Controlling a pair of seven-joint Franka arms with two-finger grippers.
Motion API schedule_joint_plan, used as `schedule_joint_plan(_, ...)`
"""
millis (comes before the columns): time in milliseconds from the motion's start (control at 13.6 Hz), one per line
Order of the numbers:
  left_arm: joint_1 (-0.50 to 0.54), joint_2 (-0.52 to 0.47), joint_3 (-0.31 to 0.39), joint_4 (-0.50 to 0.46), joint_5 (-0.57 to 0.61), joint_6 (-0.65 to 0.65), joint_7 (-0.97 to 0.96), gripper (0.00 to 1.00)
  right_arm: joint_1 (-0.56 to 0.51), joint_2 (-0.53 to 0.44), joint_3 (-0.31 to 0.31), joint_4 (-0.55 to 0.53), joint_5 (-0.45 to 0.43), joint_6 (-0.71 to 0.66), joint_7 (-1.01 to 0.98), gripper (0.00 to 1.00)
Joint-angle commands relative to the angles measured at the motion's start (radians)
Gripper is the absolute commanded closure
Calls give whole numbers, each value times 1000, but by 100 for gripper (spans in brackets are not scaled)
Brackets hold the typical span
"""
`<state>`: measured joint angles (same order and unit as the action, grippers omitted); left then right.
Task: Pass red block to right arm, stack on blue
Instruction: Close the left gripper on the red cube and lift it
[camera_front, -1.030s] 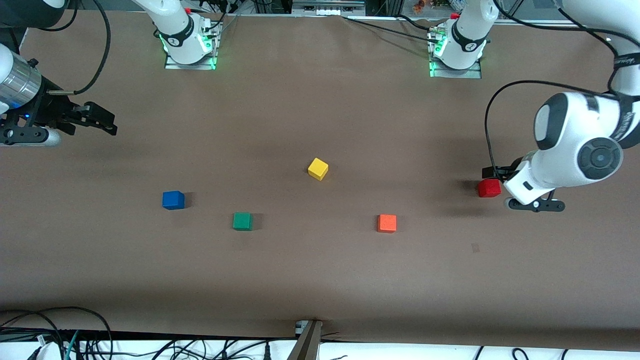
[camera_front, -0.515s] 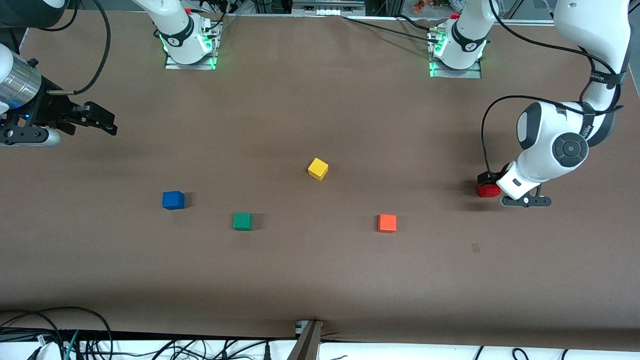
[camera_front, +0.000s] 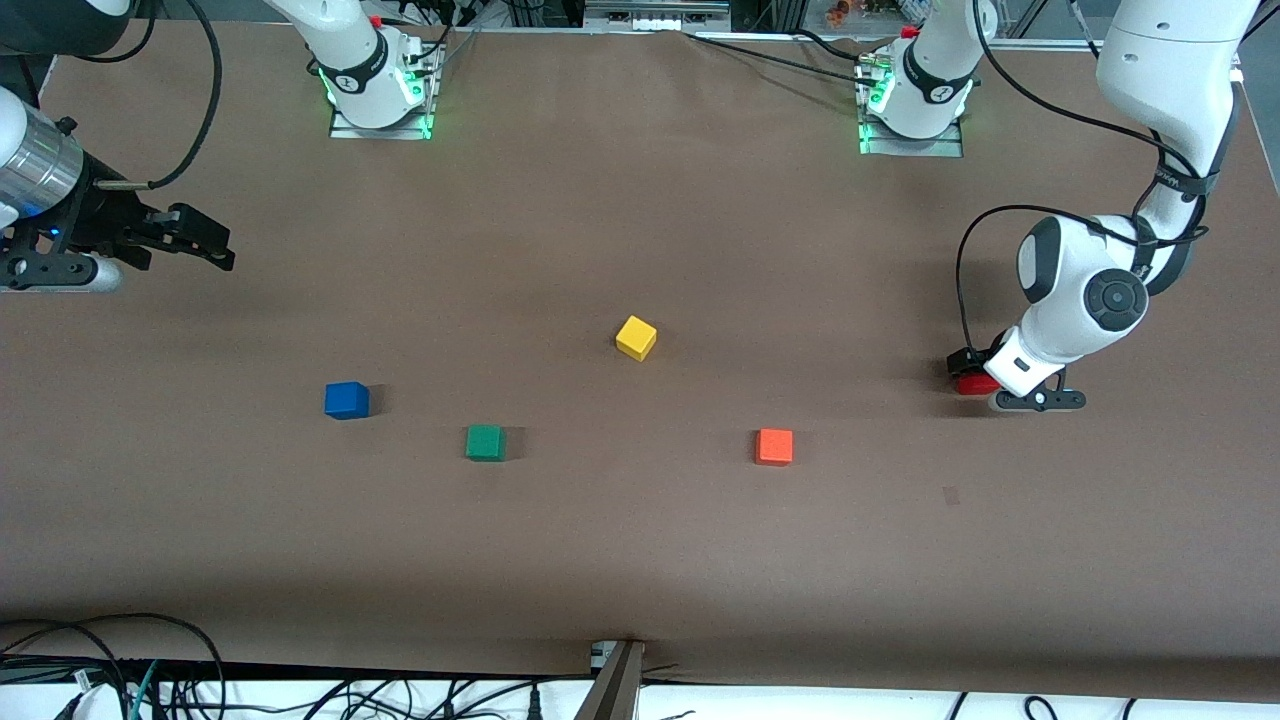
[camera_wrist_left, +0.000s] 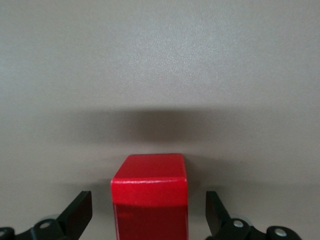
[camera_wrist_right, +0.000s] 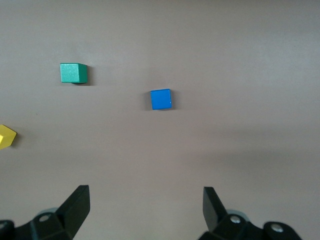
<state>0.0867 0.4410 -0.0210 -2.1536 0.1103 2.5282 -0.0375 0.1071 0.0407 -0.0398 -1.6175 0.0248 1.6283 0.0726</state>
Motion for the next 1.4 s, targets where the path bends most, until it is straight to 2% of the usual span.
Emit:
schedule_joint_plan(0, 8, 25, -7, 23, 14, 3, -8, 0, 0, -5, 3, 8, 1, -10, -4, 0)
schedule_joint_plan(147, 10, 25, -7, 23, 12, 3, -10, 0, 0, -5, 3, 8, 1, -10, -4, 0)
schedule_joint_plan(221, 10, 25, -7, 23, 12, 0, -10, 19, 0, -5, 3, 8, 1, -10, -4, 0)
schedule_joint_plan(294, 10, 25, -7, 23, 6, 0, -10, 44, 0, -5, 3, 10, 1, -10, -4, 0)
schedule_joint_plan(442, 10, 24, -8, 23, 3, -2, -10, 81, 0, -5, 3, 8, 1, -10, -4, 0)
schedule_joint_plan(589, 10, 21, -8, 24, 3, -6, -10, 99, 0, -5, 3, 8, 1, -11, -4, 0)
schedule_joint_plan(883, 8, -36, -19, 31, 3, -22, -2, 100, 0, -5, 3, 8, 1, -11, -4, 0)
schedule_joint_plan(1104, 8, -119, -45, 46, 3, -136, 17, 100, 0, -5, 3, 8, 1, -13, -4, 0)
schedule_joint_plan(1325, 8, -194, -100, 107, -17, -257, 53, 100, 0, -5, 3, 8, 1, -11, -4, 0)
